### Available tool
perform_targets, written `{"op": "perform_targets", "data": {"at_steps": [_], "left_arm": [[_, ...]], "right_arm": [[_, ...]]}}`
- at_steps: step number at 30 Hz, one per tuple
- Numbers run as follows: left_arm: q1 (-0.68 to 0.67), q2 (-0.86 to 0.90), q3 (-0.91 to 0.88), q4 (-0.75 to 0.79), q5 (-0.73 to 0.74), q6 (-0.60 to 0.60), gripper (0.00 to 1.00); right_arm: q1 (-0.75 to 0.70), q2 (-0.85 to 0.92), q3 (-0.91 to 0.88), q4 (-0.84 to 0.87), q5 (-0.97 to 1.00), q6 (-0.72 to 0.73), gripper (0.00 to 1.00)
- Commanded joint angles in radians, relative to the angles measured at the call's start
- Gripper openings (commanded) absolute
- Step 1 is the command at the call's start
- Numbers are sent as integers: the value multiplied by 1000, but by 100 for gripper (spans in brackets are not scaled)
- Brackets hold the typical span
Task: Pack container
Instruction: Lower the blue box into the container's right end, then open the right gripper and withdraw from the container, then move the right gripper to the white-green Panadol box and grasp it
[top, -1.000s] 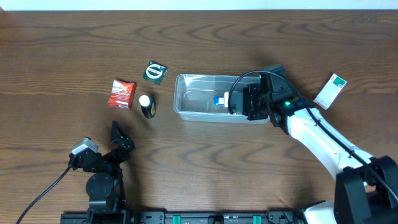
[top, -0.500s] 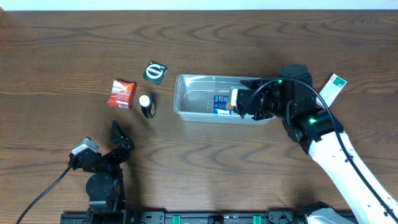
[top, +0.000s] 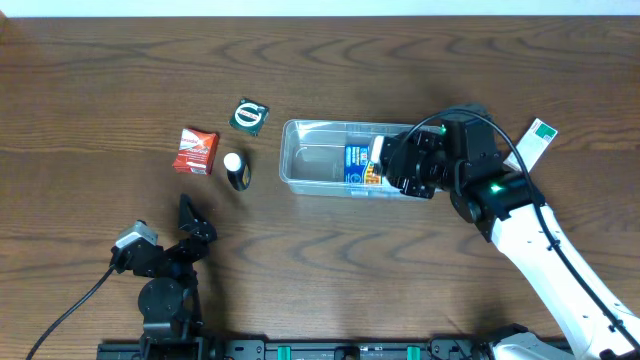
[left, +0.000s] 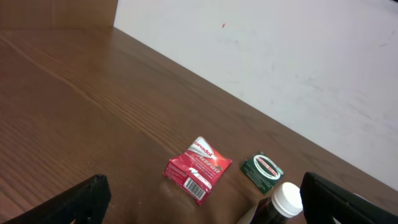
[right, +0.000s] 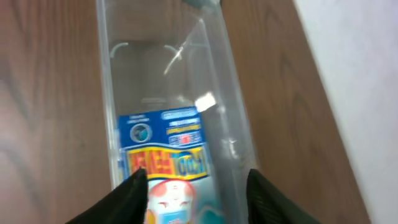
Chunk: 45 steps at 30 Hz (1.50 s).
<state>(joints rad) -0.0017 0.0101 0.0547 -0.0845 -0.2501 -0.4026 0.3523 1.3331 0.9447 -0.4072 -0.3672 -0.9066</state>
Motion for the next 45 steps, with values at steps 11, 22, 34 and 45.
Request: {"op": "perform_targets", "data": {"at_steps": [11,22,34,45], "left_arm": [[-2,-6,-30,-11,-6,13,98],[-2,-6,-30,-11,-6,13,98],[-2,-6,-30,-11,-5,13,98],[-2,-6,-30,-11,-5,13,98]], "right_arm": [[48,4,-3,2,-254,513,99],[-206,-23,79,-52,-244,788,99],[-595,0,235,-235,317,1156,99],[-711,261,235,-172,359,1108,99]]}}
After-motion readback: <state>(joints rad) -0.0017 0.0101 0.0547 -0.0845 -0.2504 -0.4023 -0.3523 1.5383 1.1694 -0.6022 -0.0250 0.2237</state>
